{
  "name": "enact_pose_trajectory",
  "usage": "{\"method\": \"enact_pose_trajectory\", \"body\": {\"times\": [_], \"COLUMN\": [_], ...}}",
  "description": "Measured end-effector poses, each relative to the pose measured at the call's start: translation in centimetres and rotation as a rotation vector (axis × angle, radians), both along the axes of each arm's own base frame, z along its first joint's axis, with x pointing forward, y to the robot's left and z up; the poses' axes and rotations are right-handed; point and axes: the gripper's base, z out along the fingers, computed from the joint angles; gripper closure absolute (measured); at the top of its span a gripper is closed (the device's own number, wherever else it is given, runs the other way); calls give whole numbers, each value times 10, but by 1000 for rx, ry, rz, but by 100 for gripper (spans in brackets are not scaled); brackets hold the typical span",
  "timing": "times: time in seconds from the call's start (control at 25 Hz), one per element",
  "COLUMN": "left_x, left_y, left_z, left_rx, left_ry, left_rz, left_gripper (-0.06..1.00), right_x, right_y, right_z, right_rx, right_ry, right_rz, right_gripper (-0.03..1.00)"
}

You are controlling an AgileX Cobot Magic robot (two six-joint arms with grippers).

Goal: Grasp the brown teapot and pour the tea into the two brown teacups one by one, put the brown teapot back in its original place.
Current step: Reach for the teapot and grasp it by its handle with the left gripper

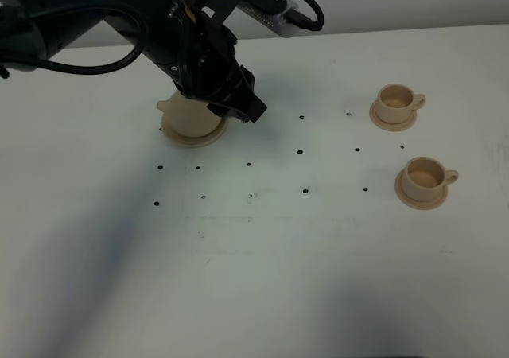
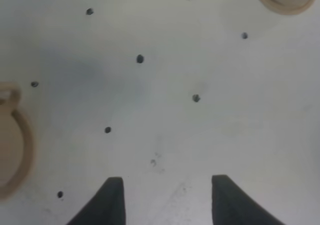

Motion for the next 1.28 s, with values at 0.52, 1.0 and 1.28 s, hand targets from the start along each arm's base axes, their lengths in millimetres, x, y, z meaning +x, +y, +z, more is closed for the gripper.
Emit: {"method": "enact_pose_trajectory", "body": {"times": [0.52,1.0,1.28], "left_x": [54,112,132], "left_y": [-20,-35,-26], "left_z": [-39,-82,-109], "left_rx": [57,174,166], "left_ry": [39,55,49], "left_rz": [161,218,252], "left_gripper": [52,50,47], "right_x": [0,0,0], "right_y": [0,0,0], "right_z": [0,0,0], "right_rx": [0,0,0], "right_ry": [0,0,0], "right_rz": [0,0,0], "right_gripper": [55,55,55]}}
